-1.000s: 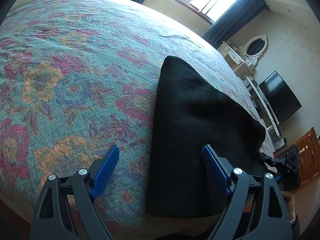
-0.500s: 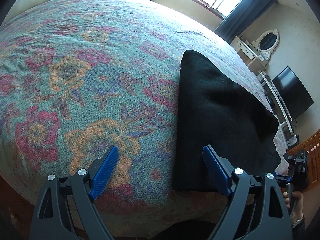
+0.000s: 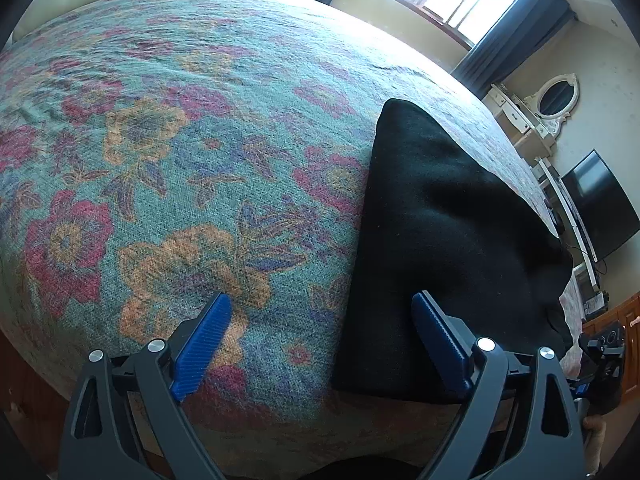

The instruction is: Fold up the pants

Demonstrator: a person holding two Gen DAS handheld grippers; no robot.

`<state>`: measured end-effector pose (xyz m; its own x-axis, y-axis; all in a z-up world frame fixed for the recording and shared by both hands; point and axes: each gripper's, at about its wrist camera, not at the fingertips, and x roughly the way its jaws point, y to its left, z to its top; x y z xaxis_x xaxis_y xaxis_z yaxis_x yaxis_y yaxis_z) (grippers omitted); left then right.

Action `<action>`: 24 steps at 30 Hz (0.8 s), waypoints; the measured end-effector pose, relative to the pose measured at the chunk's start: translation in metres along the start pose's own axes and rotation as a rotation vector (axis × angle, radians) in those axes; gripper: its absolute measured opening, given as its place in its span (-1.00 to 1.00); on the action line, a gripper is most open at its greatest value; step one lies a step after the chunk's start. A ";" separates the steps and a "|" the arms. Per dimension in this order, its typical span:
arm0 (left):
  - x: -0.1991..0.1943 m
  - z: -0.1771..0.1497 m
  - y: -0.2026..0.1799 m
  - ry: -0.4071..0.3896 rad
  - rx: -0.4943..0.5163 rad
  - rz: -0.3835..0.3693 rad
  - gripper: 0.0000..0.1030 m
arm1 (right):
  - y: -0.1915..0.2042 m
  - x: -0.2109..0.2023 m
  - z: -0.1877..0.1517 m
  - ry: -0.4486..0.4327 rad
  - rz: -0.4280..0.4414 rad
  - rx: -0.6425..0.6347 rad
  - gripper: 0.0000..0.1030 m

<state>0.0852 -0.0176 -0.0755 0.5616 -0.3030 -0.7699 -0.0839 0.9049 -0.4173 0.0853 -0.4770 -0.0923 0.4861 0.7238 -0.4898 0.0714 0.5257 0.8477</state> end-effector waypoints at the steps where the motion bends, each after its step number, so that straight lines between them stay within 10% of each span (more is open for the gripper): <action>1: 0.001 0.000 0.000 0.000 0.005 0.000 0.77 | 0.000 0.000 0.000 0.000 0.000 -0.001 0.85; 9: 0.000 0.002 0.003 0.007 -0.017 -0.037 0.81 | 0.002 0.005 -0.005 0.014 0.007 -0.021 0.85; 13: -0.001 0.004 -0.003 0.041 -0.051 -0.219 0.81 | 0.004 0.009 -0.007 0.019 0.008 -0.026 0.85; 18: 0.004 -0.001 -0.002 0.048 -0.054 -0.244 0.81 | 0.006 0.011 -0.009 0.022 -0.001 -0.035 0.83; 24: 0.002 0.005 0.006 0.074 -0.163 -0.373 0.81 | -0.003 0.008 -0.008 0.024 -0.030 -0.016 0.14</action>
<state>0.0899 -0.0114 -0.0770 0.5181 -0.6276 -0.5811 -0.0185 0.6711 -0.7412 0.0820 -0.4694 -0.1008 0.4631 0.7179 -0.5198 0.0719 0.5541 0.8293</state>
